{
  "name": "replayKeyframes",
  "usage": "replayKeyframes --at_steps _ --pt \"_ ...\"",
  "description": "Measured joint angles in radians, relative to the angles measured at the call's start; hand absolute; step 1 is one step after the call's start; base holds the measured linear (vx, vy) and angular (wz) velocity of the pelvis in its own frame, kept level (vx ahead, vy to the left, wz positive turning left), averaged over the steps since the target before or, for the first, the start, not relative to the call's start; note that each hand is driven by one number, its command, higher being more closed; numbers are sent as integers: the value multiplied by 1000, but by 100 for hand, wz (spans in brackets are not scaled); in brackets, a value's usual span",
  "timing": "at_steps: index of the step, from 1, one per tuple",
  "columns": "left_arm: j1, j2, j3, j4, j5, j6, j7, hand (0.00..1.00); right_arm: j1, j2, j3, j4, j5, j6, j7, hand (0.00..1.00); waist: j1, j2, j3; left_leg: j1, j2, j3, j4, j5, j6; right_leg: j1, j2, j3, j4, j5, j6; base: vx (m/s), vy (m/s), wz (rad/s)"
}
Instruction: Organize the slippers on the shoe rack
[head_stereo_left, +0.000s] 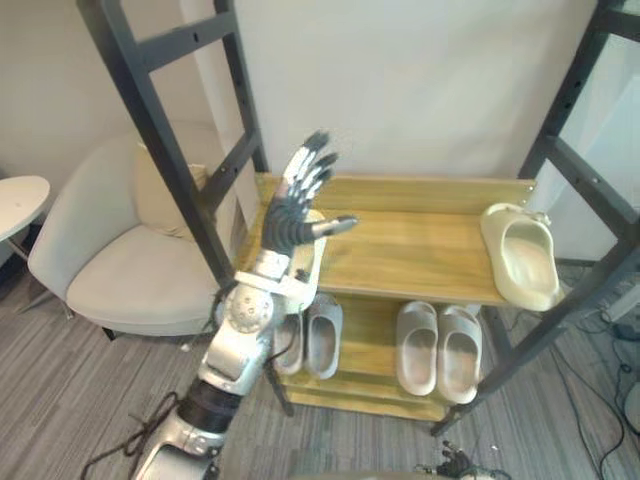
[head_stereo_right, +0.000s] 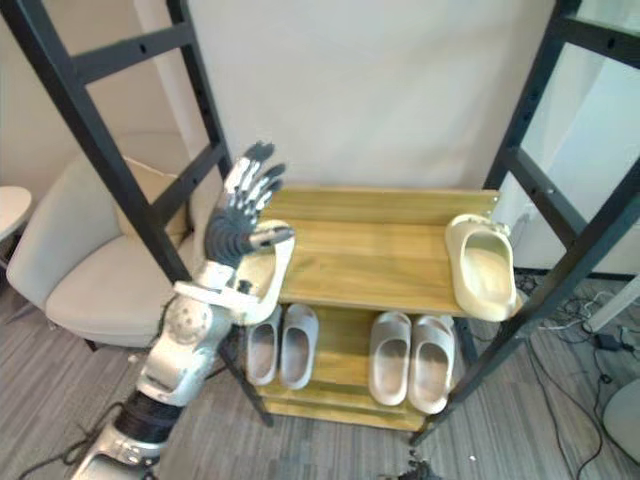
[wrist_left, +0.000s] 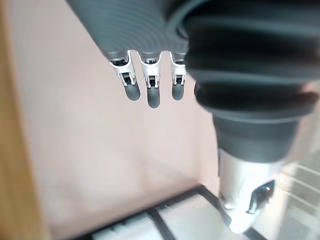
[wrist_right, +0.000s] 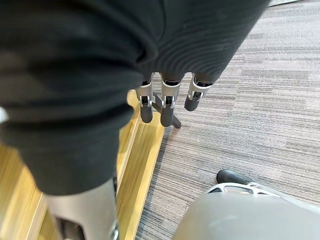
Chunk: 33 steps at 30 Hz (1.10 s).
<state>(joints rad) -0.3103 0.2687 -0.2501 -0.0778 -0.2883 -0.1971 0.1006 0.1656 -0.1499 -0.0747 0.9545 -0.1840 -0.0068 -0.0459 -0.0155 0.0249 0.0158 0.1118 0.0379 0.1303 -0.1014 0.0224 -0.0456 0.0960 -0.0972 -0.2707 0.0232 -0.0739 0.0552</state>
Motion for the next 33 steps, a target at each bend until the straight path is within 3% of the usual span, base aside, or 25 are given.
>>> replayKeyframes --at_steps 6,15,20,33 --pt "0 74 75 76 28 9 7 0 -8 2 -3 0 9 0 5 0 -4 -21 17 -6 1 -4 0 -2 -3 8 5 -6 -28 7 -2 41 -6 0" --pt "-57 136 128 190 92 18 11 0 -21 5 -40 -10 11 0 5 0 -6 -9 42 -11 0 -7 0 -3 -3 10 8 1 -47 18 -4 16 1 -2" --pt "-71 159 128 229 137 34 5 0 -15 6 -40 -36 30 0 6 0 -22 -7 46 -13 2 -6 0 -3 -3 6 9 4 -48 21 -4 -14 1 -1" --pt "-71 211 128 257 283 37 -21 0 12 27 -45 -38 31 -1 6 0 -34 -5 50 -22 9 0 -1 -3 -5 -2 19 16 -62 33 -8 -12 -1 -2"
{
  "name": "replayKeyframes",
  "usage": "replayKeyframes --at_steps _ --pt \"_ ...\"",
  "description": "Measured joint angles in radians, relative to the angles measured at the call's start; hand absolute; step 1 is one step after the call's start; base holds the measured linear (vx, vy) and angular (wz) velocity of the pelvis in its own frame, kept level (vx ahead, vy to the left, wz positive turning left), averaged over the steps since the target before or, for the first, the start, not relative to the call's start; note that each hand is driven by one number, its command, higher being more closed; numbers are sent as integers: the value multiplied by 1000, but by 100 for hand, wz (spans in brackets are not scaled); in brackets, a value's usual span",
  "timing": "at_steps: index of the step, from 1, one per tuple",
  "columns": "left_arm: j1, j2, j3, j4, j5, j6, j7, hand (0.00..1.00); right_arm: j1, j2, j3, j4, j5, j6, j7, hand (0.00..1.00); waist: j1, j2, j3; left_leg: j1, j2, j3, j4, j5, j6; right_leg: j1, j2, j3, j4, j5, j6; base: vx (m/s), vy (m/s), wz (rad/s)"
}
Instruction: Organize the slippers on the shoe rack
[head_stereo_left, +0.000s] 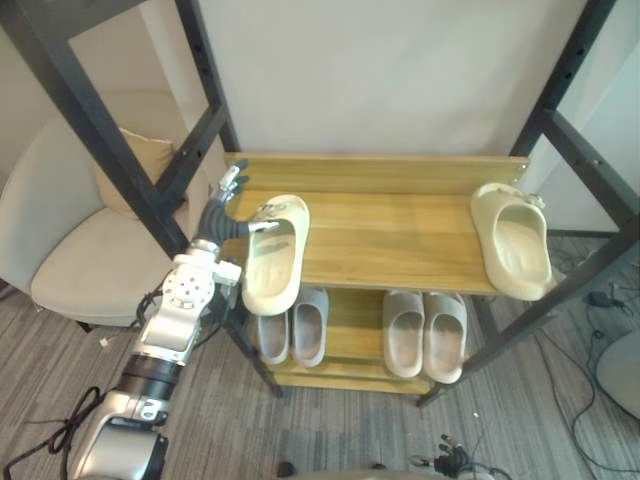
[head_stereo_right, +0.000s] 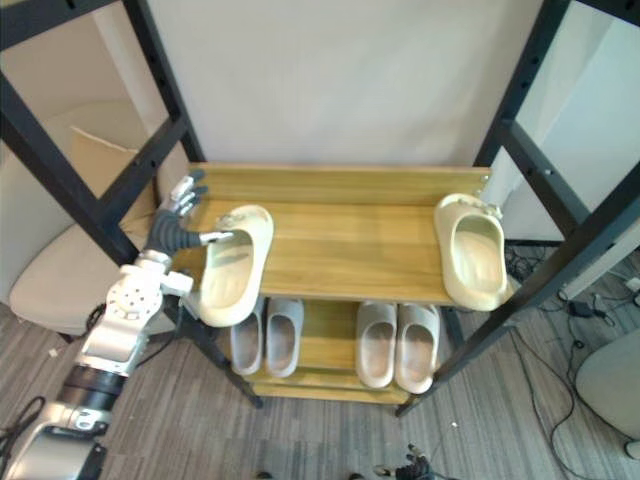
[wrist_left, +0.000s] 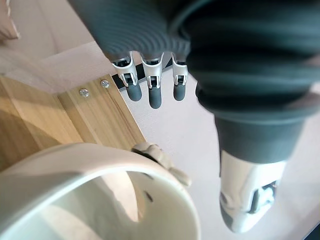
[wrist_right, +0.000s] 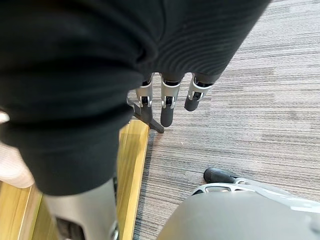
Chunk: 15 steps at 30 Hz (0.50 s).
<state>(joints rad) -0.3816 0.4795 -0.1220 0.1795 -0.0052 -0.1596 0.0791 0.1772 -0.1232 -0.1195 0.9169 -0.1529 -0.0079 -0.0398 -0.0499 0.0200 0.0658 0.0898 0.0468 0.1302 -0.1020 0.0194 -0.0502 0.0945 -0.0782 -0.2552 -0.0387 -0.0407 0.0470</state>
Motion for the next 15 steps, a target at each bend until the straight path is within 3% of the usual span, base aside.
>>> replayKeyframes --at_steps 15 --pt "-68 6 -26 114 241 43 5 0 21 5 -28 -28 0 -1 -1 0 -4 12 2 -14 16 8 0 8 -14 -23 14 11 1 3 -7 -9 -3 -1"
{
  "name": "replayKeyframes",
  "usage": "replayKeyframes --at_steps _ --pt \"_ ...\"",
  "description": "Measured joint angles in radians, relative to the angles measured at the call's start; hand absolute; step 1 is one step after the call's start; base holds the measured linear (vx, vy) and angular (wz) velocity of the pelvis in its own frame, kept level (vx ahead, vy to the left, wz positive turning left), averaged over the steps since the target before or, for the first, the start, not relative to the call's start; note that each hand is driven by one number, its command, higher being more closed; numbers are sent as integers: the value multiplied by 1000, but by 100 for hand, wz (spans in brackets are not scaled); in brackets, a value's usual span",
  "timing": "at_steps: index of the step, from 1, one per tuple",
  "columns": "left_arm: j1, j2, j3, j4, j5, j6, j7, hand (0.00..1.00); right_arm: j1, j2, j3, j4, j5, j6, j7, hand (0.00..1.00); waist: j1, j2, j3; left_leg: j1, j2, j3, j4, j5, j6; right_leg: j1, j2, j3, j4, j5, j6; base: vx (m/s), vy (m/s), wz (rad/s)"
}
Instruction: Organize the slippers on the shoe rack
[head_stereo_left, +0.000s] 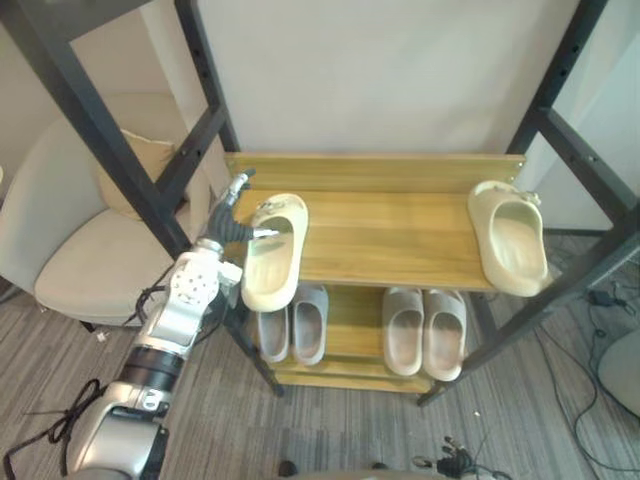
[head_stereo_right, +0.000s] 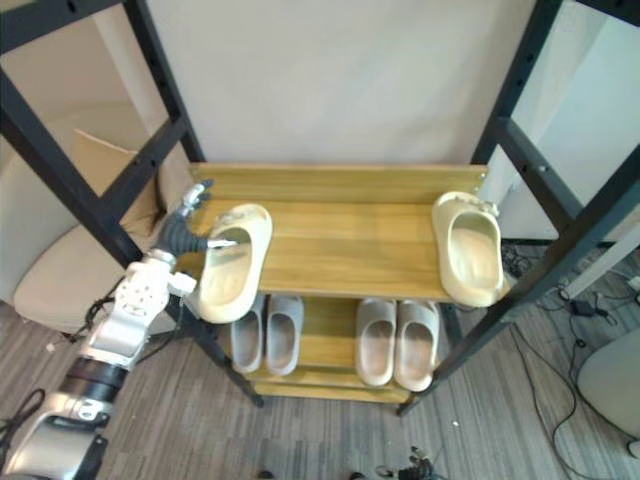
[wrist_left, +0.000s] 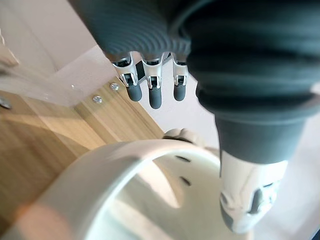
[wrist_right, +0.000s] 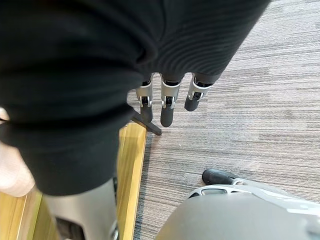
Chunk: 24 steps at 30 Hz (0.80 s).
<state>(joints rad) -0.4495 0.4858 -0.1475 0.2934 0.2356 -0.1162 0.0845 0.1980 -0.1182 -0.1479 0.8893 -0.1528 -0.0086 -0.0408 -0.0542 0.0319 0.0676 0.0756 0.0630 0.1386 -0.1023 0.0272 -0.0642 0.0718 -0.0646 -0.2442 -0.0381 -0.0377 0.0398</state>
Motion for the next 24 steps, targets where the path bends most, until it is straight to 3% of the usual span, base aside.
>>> replayKeyframes --at_steps 2,3,10,24 --pt "-14 2 0 17 33 13 3 0 2 0 -5 -10 0 -1 0 0 0 4 3 -8 4 2 0 4 -4 -9 3 3 -1 3 -3 -34 -13 -5" --pt "-17 4 0 30 49 19 4 100 3 0 -6 -11 0 -1 0 0 -1 5 3 -5 6 5 0 5 -5 -8 5 6 -1 3 -4 -23 -10 -7" --pt "-49 6 -7 90 156 48 23 100 17 1 -6 -14 7 -5 0 0 -4 5 3 -11 16 12 0 7 -17 -18 13 15 0 6 -9 -18 -11 -4" --pt "-56 -3 -7 90 126 65 68 100 20 3 -6 -14 38 -6 -5 0 -7 5 3 -12 15 12 0 9 -15 -19 13 16 0 13 -4 0 0 0"
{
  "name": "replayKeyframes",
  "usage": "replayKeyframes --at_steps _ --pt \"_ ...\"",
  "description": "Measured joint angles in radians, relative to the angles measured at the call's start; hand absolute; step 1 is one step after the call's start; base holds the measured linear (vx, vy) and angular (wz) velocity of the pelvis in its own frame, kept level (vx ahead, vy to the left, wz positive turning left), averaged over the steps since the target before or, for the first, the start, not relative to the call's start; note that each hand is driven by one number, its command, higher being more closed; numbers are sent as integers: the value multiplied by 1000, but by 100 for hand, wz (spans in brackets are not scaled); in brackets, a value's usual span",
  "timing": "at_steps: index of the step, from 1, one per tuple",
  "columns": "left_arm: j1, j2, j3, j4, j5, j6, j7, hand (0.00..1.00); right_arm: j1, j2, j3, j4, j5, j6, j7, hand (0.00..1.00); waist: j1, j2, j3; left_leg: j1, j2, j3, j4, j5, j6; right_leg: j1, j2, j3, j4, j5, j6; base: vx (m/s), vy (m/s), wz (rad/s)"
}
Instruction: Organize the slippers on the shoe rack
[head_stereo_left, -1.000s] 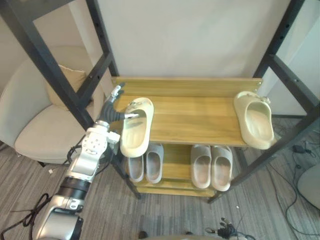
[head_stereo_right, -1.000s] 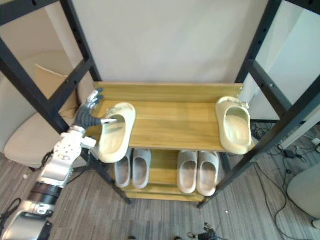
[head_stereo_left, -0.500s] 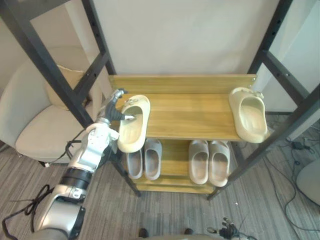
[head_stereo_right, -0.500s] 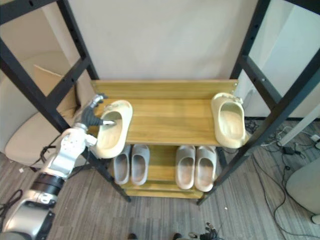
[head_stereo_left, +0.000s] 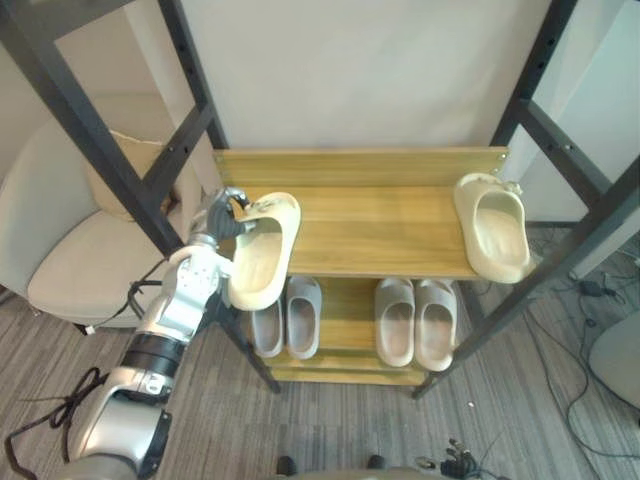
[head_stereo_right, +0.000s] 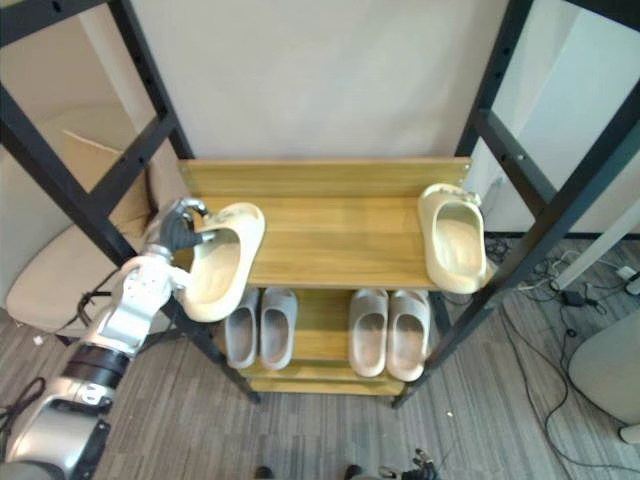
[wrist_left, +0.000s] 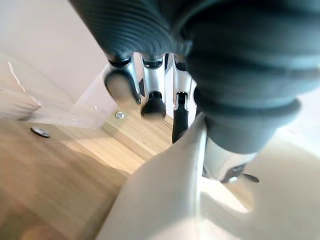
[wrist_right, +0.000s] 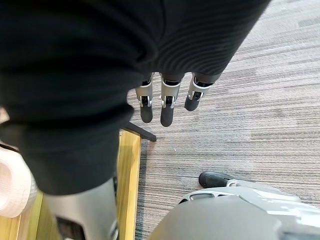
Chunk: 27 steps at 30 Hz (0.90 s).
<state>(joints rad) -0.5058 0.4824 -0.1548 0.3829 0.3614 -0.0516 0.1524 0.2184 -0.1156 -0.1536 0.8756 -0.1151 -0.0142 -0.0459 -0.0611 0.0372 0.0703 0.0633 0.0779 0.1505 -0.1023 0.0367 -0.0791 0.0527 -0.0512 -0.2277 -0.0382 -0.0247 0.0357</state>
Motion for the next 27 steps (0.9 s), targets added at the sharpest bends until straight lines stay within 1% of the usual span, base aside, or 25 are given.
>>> replayKeyframes --at_steps 3,4,7,8,10,11,12,14,16,18,20,24,27 --pt "-5 -15 1 0 -21 10 1 100 -1 1 0 0 0 0 -1 0 1 0 0 0 -2 0 0 3 4 0 -2 0 0 2 3 0 0 0" --pt "-8 -27 1 0 -35 17 2 100 -1 1 0 0 0 0 -2 0 1 0 0 0 -4 0 0 3 4 0 -3 0 0 3 3 0 0 0" --pt "-18 -62 -1 1 -61 19 5 100 -2 1 0 0 1 0 -4 0 1 -1 1 -1 -7 0 0 3 5 0 -6 0 0 4 4 0 0 0" --pt "-40 -82 -15 2 -79 20 3 100 -4 2 1 0 1 1 -5 0 -3 -2 2 -1 -8 1 0 3 5 -1 -7 1 -1 8 0 0 0 0" --pt "-67 -94 -34 2 -91 20 3 100 -6 4 1 0 1 1 -7 0 -6 -3 4 -2 -10 3 0 3 5 -1 -8 4 0 13 -4 15 3 -6" --pt "-106 -118 -42 2 -102 20 4 100 -13 4 1 0 1 2 -8 0 -13 -1 6 -3 -11 7 0 3 6 -4 -8 10 -3 16 -5 29 6 -8" --pt "-110 -121 -42 2 -103 20 4 100 -14 4 1 0 1 2 -8 0 -15 -1 7 -3 -11 8 0 3 6 -4 -8 11 -3 16 -5 48 10 -10" --pt "-152 -138 -49 3 -110 19 6 100 -25 4 1 0 4 3 -9 0 -32 5 10 -3 -10 21 0 2 6 -11 -6 21 -3 20 -7 54 7 -15" --pt "-184 -143 -65 7 -110 19 19 100 -26 3 0 -1 7 3 -10 0 -36 9 13 -3 -10 29 0 2 6 -16 -5 28 -2 22 -8 65 -2 -21" --pt "-229 -147 -82 44 -110 19 21 100 -30 1 0 -10 7 3 -10 0 -48 17 18 -3 -10 32 0 2 6 -16 -5 38 -2 23 -9 59 -5 -16" --pt "-272 -153 -85 89 -109 19 23 100 -27 -2 -1 -35 8 6 -12 0 -62 31 27 2 -10 35 0 2 6 -17 -5 48 -2 23 -10 30 -3 -14" --pt "-306 -156 -106 126 -109 19 37 100 -30 -5 -4 -37 9 6 -13 0 -71 51 39 8 -4 50 0 -6 4 -20 1 63 -2 26 -12 4 -2 -14" --pt "-307 -156 -107 151 -108 19 42 100 -26 -4 -16 -38 39 6 -15 0 -77 58 43 7 2 62 0 -11 0 -33 6 73 -2 28 -15 -10 -10 -15"
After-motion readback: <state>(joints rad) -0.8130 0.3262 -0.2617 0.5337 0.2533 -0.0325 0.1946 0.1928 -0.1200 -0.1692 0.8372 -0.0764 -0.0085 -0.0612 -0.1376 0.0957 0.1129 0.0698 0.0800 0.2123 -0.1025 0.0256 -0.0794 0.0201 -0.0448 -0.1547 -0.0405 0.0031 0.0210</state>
